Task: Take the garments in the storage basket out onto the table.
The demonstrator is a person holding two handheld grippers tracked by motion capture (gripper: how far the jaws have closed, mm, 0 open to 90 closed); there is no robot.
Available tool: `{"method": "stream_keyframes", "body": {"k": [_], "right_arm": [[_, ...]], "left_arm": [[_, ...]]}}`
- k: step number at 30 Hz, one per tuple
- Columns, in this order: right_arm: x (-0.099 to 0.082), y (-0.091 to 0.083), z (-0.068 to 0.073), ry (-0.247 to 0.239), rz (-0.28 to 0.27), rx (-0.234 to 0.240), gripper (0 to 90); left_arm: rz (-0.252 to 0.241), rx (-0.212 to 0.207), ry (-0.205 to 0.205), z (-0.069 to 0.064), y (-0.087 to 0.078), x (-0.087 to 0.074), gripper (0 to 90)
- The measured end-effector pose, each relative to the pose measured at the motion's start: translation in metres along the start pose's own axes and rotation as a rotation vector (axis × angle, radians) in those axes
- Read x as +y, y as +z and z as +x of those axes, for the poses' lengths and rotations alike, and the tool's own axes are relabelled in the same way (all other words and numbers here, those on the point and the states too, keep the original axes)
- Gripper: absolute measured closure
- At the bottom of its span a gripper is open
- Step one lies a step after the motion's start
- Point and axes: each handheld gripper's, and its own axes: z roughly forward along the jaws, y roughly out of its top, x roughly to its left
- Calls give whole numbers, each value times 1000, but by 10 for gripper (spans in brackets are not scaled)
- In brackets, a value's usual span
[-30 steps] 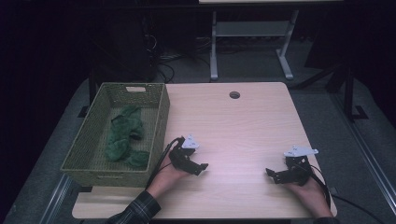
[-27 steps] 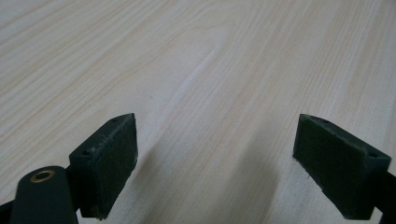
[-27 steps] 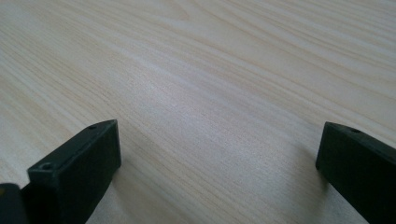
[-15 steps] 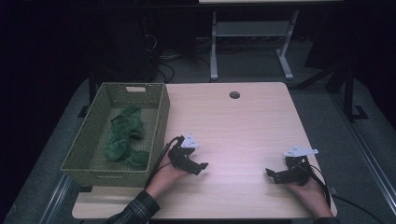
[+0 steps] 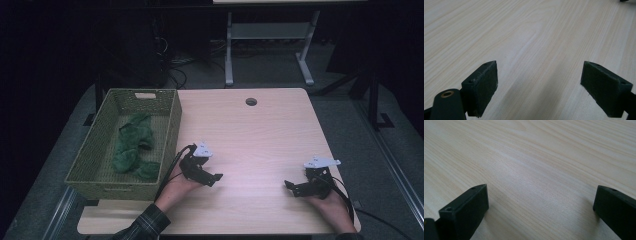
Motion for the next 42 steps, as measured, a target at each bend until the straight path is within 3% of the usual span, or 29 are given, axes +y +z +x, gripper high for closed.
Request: {"method": "stream_keyframes", "body": {"k": [4, 7, 42], "right_arm": [[0, 0, 0, 0, 0, 0, 0], [0, 0, 0, 0, 0, 0, 0], [0, 0, 0, -1, 1, 0, 0]], "left_arm": [[0, -2, -1, 0, -4, 3, 137], [-9, -28, -30, 1, -5, 4, 137], [-22, -38, 12, -1, -37, 32, 139]]}}
